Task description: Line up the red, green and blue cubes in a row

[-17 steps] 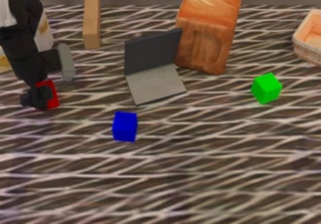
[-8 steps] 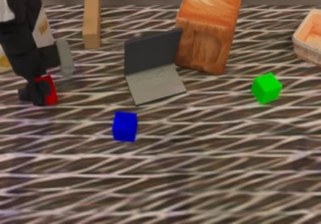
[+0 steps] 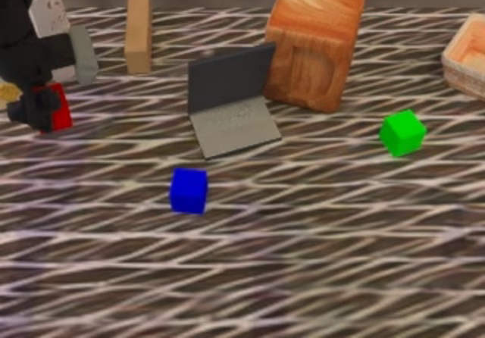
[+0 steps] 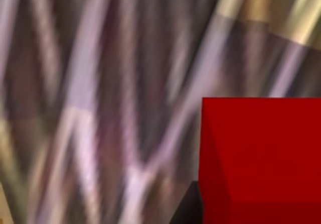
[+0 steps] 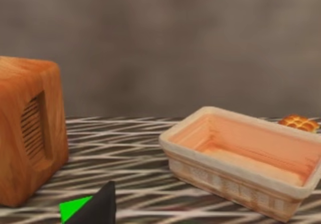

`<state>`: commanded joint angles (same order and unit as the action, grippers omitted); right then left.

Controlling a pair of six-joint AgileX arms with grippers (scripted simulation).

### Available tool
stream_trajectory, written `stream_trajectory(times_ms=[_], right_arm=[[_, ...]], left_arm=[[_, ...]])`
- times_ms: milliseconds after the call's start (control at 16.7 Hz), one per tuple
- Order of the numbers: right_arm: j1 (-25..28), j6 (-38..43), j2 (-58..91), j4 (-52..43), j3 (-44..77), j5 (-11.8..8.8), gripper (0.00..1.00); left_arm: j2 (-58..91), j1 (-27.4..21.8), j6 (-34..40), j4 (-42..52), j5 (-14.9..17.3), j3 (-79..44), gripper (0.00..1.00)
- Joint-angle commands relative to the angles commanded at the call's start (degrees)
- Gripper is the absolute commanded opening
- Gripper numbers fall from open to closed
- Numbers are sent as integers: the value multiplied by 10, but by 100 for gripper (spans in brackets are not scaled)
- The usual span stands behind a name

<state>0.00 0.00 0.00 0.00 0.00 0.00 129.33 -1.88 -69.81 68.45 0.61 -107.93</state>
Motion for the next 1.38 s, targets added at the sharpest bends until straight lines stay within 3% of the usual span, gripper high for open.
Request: stream_trajectory(times_ms=[180,360,960,1380], right_arm=[[0,0,0,0,0,0,100],[0,0,0,0,0,0,100],[0,0,0,0,0,0,100],[0,0,0,0,0,0,100]], left_arm=[[1,-5,-1,-2,0,2,0],[-21,-41,13,-8,0,30,0],[-170,-285,107,-49,-3,219,0],[-174,-297,112,-61,-2,236,0]])
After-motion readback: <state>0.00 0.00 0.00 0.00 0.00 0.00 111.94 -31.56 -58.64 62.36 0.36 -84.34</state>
